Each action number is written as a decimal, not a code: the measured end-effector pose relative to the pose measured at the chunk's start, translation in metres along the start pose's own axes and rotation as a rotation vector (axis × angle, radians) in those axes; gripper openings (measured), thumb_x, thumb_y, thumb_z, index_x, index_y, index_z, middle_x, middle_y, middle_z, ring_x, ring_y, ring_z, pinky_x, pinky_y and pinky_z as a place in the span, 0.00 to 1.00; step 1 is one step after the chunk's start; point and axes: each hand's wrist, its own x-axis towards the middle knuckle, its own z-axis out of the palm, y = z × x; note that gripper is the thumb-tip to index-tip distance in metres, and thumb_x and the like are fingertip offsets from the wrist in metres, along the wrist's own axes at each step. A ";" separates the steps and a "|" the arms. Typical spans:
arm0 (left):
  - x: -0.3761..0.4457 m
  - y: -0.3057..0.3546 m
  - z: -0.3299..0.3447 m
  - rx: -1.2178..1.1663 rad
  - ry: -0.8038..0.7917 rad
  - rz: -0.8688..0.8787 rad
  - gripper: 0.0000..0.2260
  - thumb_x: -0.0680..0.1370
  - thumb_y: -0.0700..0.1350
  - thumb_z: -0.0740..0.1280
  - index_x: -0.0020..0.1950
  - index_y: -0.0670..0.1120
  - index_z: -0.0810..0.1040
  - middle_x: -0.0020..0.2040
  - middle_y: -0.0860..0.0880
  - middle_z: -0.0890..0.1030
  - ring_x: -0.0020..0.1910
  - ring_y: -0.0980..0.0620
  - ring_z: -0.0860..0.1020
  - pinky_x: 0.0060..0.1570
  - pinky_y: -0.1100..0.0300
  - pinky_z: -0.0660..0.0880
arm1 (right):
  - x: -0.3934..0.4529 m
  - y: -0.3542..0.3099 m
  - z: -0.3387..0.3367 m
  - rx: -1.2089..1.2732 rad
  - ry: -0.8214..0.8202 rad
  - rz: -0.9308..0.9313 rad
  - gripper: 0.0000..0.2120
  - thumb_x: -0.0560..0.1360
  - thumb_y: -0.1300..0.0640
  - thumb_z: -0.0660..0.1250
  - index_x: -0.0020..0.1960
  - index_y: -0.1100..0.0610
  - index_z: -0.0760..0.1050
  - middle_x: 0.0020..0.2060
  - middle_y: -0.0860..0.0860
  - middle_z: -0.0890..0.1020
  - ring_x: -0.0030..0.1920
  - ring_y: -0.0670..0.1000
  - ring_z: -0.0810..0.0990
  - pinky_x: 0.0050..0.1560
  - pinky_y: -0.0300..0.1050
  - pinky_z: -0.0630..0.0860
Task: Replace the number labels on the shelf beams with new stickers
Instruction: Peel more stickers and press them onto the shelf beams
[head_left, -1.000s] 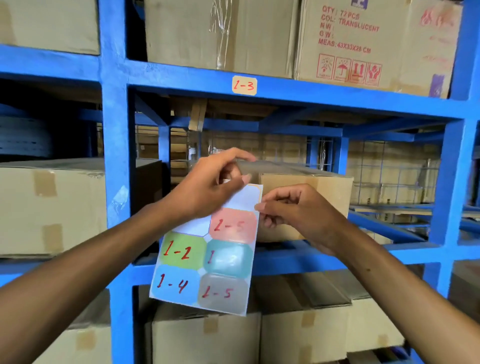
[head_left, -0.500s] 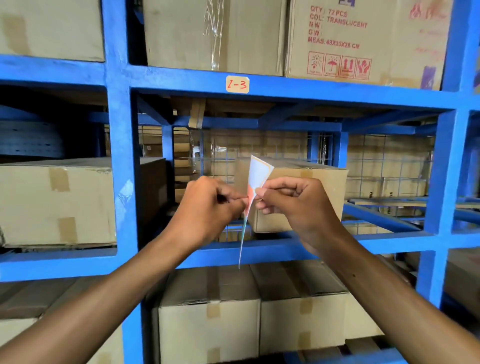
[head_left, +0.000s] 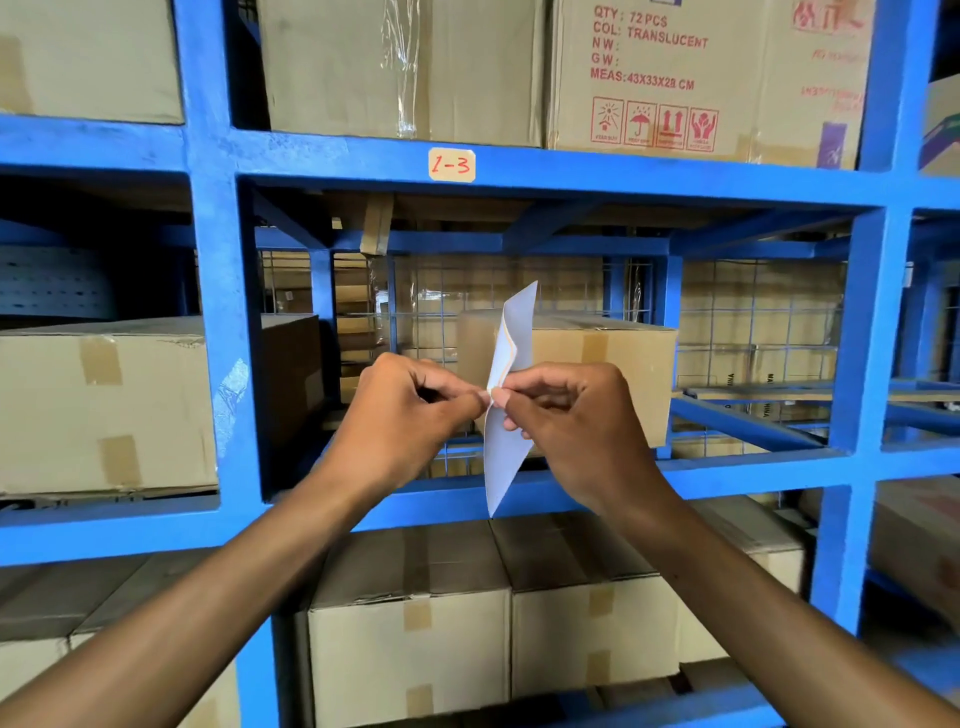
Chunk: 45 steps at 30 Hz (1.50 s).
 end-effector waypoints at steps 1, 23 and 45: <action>0.000 0.001 0.001 0.026 -0.003 0.014 0.04 0.72 0.41 0.71 0.42 0.44 0.86 0.28 0.58 0.80 0.30 0.63 0.77 0.29 0.74 0.69 | -0.002 -0.001 0.000 -0.024 0.004 -0.011 0.04 0.71 0.63 0.71 0.46 0.60 0.83 0.32 0.47 0.82 0.31 0.41 0.81 0.36 0.32 0.77; 0.001 0.000 0.011 -0.112 -0.024 -0.079 0.03 0.71 0.39 0.72 0.42 0.40 0.85 0.36 0.49 0.85 0.33 0.62 0.80 0.33 0.73 0.73 | 0.000 0.010 -0.007 -0.032 -0.008 0.001 0.05 0.71 0.63 0.71 0.47 0.60 0.83 0.35 0.49 0.84 0.35 0.47 0.84 0.40 0.40 0.82; 0.007 -0.010 0.017 -0.222 -0.113 -0.185 0.03 0.72 0.39 0.71 0.41 0.41 0.85 0.32 0.45 0.84 0.29 0.57 0.76 0.29 0.68 0.73 | -0.003 0.025 -0.009 0.151 0.012 0.033 0.05 0.71 0.66 0.71 0.44 0.58 0.83 0.33 0.49 0.85 0.33 0.47 0.84 0.37 0.36 0.80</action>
